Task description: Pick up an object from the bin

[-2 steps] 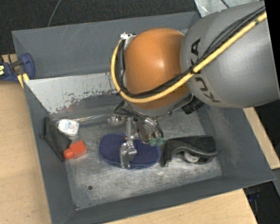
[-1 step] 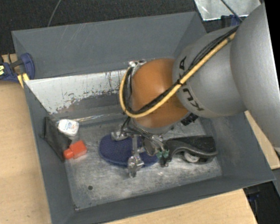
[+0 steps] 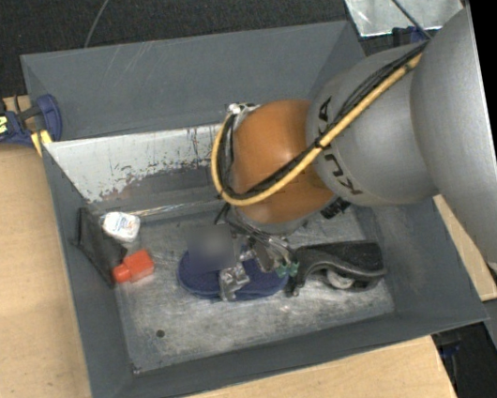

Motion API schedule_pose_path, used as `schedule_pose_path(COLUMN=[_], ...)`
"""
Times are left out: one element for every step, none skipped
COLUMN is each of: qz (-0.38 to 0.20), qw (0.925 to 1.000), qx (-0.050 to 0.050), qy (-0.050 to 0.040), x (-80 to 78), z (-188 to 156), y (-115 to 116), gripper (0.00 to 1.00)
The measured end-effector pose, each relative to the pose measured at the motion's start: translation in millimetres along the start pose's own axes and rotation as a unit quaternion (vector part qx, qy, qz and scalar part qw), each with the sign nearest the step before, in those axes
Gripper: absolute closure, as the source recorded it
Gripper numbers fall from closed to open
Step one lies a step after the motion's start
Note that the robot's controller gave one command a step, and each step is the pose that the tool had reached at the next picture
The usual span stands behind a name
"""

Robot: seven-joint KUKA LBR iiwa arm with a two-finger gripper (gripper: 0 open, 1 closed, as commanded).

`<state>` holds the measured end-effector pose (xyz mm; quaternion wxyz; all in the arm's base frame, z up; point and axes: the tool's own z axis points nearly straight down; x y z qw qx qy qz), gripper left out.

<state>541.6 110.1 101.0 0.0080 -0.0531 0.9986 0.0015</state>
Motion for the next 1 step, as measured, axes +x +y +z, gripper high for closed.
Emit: schedule_pose_path(qz=[-0.051], qw=[0.9987], qx=[0.001], qy=[0.0020], x=[-17.8], z=[-128.9], y=[-1.0], gripper=[1.00])
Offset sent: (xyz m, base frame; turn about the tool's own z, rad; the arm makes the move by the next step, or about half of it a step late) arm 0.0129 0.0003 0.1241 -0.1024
